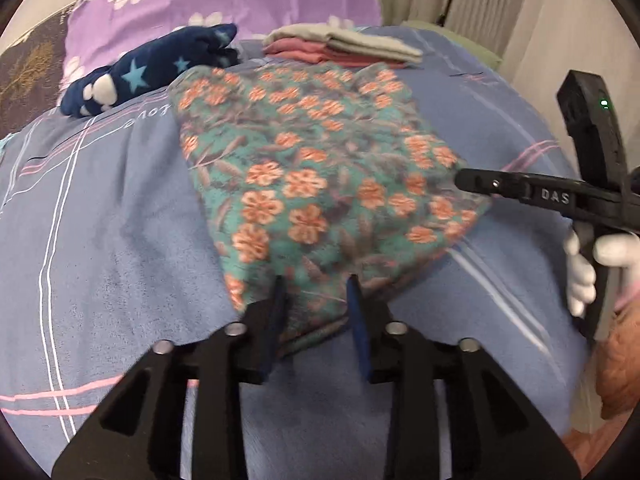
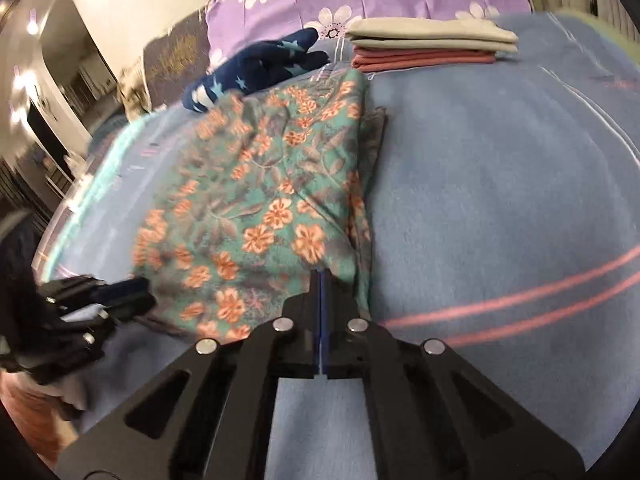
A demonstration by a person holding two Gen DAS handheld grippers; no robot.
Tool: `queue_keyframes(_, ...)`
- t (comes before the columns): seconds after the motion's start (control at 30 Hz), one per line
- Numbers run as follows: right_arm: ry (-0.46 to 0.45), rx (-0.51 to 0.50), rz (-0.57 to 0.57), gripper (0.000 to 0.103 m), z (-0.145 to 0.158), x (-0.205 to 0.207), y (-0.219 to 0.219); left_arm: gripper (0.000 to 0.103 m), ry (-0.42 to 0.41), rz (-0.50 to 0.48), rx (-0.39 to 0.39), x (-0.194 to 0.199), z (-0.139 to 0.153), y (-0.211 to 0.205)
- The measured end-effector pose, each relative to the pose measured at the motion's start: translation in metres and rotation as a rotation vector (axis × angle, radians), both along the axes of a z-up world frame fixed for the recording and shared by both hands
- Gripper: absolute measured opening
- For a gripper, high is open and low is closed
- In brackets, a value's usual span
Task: Fold small clothes
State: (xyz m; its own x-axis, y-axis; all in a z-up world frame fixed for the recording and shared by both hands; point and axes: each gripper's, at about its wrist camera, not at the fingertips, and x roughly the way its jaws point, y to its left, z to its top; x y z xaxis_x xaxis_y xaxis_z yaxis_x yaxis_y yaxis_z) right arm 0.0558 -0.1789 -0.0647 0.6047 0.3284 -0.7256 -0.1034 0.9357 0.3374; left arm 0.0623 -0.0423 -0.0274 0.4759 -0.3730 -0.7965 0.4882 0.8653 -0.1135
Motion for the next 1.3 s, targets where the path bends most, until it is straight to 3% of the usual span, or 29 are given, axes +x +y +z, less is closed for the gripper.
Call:
queue_keyframes(0.07, -0.028, -0.017, -0.006, 0.014, 0.012, 0.000, -0.002, 0.041, -0.023, 0.008, 0.017, 0.000, 0.006, -0.001)
queue_keyframes(0.1, -0.048, -0.020, -0.013, 0.026, 0.019, -0.001, -0.004, 0.047, -0.053, 0.025, 0.031, 0.000, 0.011, 0.000)
queue_keyframes(0.13, -0.069, -0.009, -0.009, 0.027, 0.024, -0.001, -0.006, 0.053, -0.069, 0.037, 0.028, 0.002, 0.014, 0.003)
queue_keyframes(0.23, -0.103, 0.061, 0.041, 0.027, 0.029, 0.001, -0.003, 0.053, -0.033, 0.065, -0.013, 0.012, 0.008, 0.011)
queue_keyframes(0.33, 0.010, -0.057, 0.007, 0.025, -0.002, 0.019, 0.004, 0.058, 0.021, 0.079, 0.028, 0.020, -0.022, 0.013)
queue_keyframes(0.37, 0.054, -0.066, -0.012, 0.029, -0.014, 0.023, -0.001, 0.058, 0.016, 0.085, 0.003, 0.020, -0.021, 0.015)
queue_keyframes(0.47, 0.050, 0.053, -0.033, 0.031, -0.017, 0.020, -0.015, 0.058, 0.034, 0.086, -0.043, 0.020, -0.015, 0.023)
queue_keyframes(0.6, 0.031, 0.058, -0.040, 0.054, 0.000, 0.025, -0.023, 0.058, 0.101, 0.097, -0.191, 0.034, -0.009, 0.039)
queue_keyframes(0.63, 0.030, 0.072, -0.035, 0.055, 0.002, 0.028, -0.024, 0.059, 0.103, 0.111, -0.225, 0.042, -0.006, 0.043)
queue_keyframes(0.73, 0.067, 0.131, -0.012, 0.056, -0.002, 0.053, -0.029, 0.059, 0.105, 0.120, -0.252, 0.067, -0.004, 0.047)
queue_keyframes(0.87, 0.125, 0.204, 0.040, 0.061, -0.012, 0.090, -0.035, 0.060, 0.175, 0.119, -0.267, 0.116, -0.016, 0.042)
queue_keyframes(1.07, 0.179, 0.325, 0.125, 0.056, -0.022, 0.156, -0.032, 0.061, 0.208, 0.107, -0.291, 0.179, -0.028, 0.024)
queue_keyframes(1.13, 0.182, 0.321, 0.144, 0.044, -0.025, 0.176, -0.027, 0.061, 0.205, 0.101, -0.297, 0.195, -0.030, 0.019)
queue_keyframes(1.17, 0.181, 0.310, 0.147, 0.039, -0.025, 0.179, -0.025, 0.056, 0.200, 0.106, -0.296, 0.200, -0.030, 0.018)
queue_keyframes(1.23, 0.175, 0.295, 0.145, 0.021, -0.025, 0.185, -0.020, 0.022, 0.178, 0.113, -0.277, 0.207, -0.030, 0.017)
queue_keyframes(1.3, 0.126, 0.256, 0.136, 0.018, -0.016, 0.175, -0.018, 0.015, 0.147, 0.102, -0.287, 0.204, -0.021, 0.016)
